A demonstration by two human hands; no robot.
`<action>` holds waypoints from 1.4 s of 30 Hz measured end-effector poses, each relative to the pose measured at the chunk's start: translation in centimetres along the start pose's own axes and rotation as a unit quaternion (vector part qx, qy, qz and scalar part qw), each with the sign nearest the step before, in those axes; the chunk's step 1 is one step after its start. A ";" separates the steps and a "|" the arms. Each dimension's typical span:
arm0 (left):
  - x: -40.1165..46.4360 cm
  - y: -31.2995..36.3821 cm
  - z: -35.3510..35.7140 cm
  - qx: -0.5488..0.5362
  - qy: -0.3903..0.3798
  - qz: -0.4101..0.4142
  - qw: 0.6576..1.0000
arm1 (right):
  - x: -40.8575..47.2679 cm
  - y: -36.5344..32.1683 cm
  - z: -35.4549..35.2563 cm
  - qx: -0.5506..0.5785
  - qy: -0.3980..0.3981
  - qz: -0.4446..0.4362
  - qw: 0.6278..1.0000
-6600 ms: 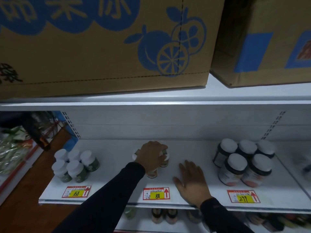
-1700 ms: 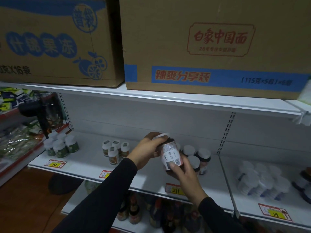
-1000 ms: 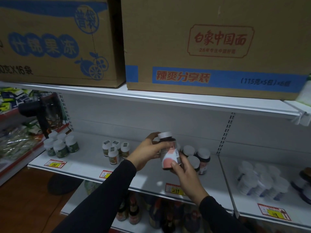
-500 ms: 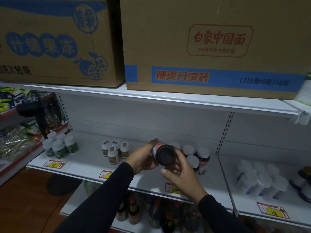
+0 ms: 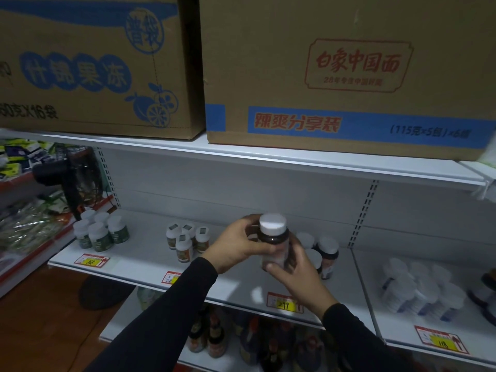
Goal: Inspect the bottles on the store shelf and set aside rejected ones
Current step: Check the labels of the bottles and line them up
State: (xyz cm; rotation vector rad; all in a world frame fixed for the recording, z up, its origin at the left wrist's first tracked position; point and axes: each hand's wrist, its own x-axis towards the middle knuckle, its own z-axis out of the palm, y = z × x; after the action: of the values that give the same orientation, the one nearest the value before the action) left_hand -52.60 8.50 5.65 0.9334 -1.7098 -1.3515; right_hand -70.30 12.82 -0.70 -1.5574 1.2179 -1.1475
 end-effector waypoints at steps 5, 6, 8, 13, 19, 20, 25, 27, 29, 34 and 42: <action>-0.4 0.1 0.5 0.114 -0.021 0.048 0.992 | 0.7 -0.4 -0.2 -0.021 0.027 -0.022 0.999; -0.4 0.0 0.5 0.127 -0.024 0.053 0.990 | 0.8 -0.3 -0.2 -0.021 0.036 -0.029 0.999; -0.5 0.1 0.4 0.144 -0.029 0.058 0.987 | 0.7 -0.3 0.0 -0.019 0.047 -0.043 0.998; -0.7 0.1 0.3 0.095 0.003 0.033 0.995 | 0.6 0.0 0.4 -0.021 0.046 -0.048 0.998; -0.2 -1.2 0.4 0.070 0.049 0.003 0.996 | -0.1 1.6 0.4 -0.123 0.070 -0.024 0.990; -0.1 -1.6 0.5 0.068 0.056 -0.002 0.996 | -0.3 2.0 0.1 -0.137 0.085 -0.016 0.987; 0.9 -4.4 1.6 0.079 0.087 -0.025 0.993 | -1.5 2.8 -2.4 -0.203 0.144 0.000 0.969; 1.5 -5.6 2.3 0.089 0.102 -0.027 0.990 | -2.1 3.3 -3.7 -0.233 0.170 0.012 0.957; 2.0 -6.9 2.9 0.097 0.113 -0.036 0.988 | -2.7 4.1 -5.0 -0.264 0.184 0.012 0.947; 3.0 -8.8 4.7 0.120 0.112 -0.055 0.985 | -3.8 6.9 -7.9 -0.345 0.174 0.043 0.921; 4.4 -10.1 6.5 0.151 0.125 -0.088 0.977 | -3.6 11.8 -9.4 -0.426 0.106 0.105 0.893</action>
State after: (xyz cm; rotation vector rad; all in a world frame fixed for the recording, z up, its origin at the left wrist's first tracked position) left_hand -59.47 5.63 -4.80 1.3941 -1.6930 -1.0423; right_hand -82.45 13.49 -10.38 -1.8612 2.1721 -0.6603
